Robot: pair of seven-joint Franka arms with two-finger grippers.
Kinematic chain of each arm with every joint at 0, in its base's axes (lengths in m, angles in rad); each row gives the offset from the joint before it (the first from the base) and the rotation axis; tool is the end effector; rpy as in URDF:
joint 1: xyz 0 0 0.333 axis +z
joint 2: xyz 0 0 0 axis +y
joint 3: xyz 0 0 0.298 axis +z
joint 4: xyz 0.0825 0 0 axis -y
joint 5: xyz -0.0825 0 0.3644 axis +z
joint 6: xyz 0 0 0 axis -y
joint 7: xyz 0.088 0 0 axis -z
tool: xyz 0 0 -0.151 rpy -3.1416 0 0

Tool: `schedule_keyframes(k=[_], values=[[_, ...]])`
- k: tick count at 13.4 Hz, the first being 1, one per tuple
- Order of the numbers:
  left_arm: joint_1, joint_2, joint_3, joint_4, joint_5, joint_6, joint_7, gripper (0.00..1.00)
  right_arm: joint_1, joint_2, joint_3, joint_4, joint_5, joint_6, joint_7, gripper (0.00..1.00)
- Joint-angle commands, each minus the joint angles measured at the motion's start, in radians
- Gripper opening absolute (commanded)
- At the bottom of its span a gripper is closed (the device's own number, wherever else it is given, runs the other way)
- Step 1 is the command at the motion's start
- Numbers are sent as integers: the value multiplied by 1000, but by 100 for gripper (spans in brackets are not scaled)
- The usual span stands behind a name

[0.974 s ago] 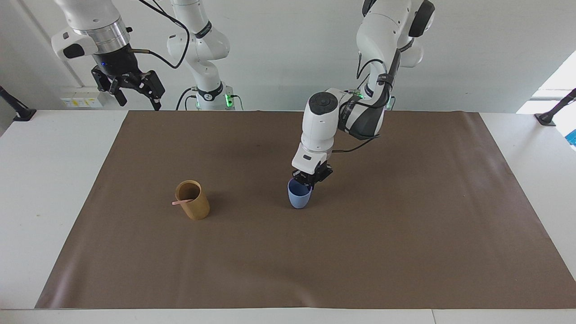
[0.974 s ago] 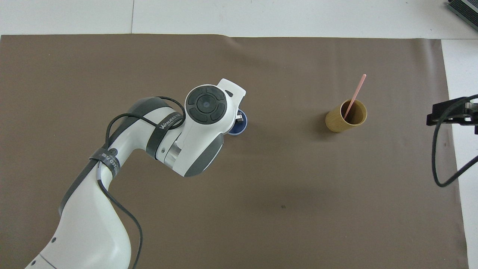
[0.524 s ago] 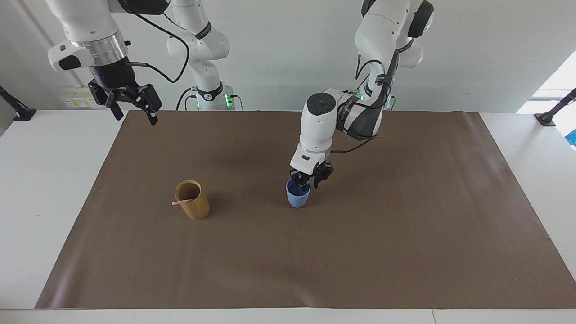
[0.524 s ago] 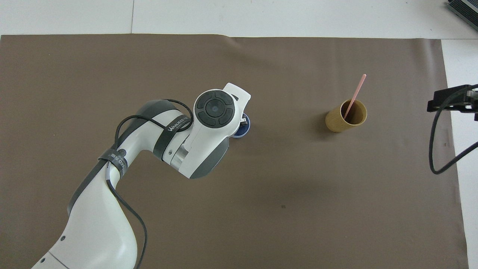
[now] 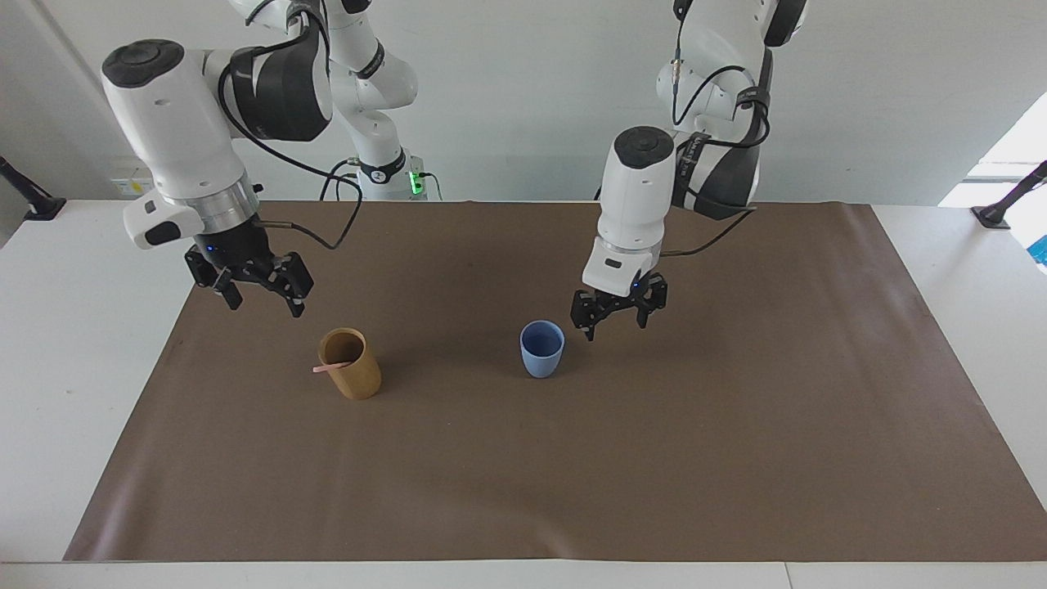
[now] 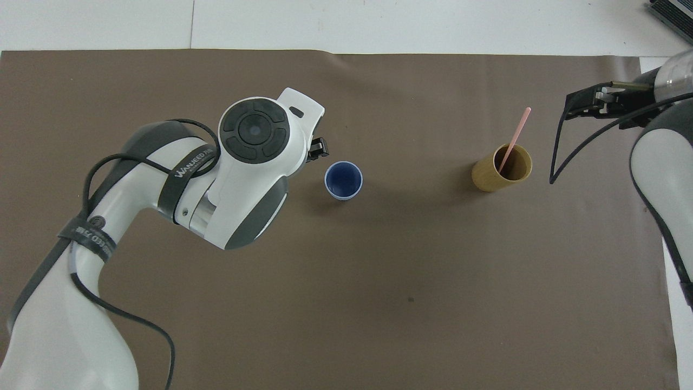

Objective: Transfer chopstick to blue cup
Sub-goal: 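Release the blue cup while the right gripper grasps the pink stick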

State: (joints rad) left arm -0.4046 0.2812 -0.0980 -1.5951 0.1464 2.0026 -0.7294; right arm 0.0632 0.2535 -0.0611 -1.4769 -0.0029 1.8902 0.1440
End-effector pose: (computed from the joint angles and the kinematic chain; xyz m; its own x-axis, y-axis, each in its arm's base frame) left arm 0.5710 -0.2914 0.4282 0.9700 0.1760 0.1677 0.1786 -0.9839 -0.0007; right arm 0.6383 0.0046 0.4895 0.9776 -0.1362 0.1605 -0.1372 -0.9905 -0.0049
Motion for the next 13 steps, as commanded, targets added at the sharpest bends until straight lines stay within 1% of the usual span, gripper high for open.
schedule_keyframes(k=[1, 4, 6, 8, 9, 10, 11, 12, 13], values=[[96, -103, -8, -37, -25, -94, 149, 100, 13, 46, 9, -5, 1, 59, -35, 100], [223, -164, -8, -68, -93, -163, 377, 100, 36, 61, 10, -38, 3, 134, -77, 100], [301, -189, -8, -69, -117, -220, 525, 100, 38, 70, 10, -74, 3, 191, -80, 89], [366, -218, -5, -69, -122, -275, 658, 100, 38, 73, 10, -98, 4, 219, -115, 68], [403, -229, -6, -69, -123, -294, 707, 100, 38, 69, 10, -105, 21, 210, -119, 59], [421, -253, -5, -68, -128, -310, 743, 100, 35, 64, 10, -112, 64, 205, -136, 48], [428, -276, -2, -65, -128, -341, 772, 100, 34, 59, 10, -123, 95, 204, -171, 16], [446, -302, -2, -62, -128, -370, 801, 100, 29, 56, 10, -129, 110, 201, -194, 0], [457, -316, 1, -51, -128, -395, 823, 100, 26, 56, 10, -128, 110, 188, -211, 0]])
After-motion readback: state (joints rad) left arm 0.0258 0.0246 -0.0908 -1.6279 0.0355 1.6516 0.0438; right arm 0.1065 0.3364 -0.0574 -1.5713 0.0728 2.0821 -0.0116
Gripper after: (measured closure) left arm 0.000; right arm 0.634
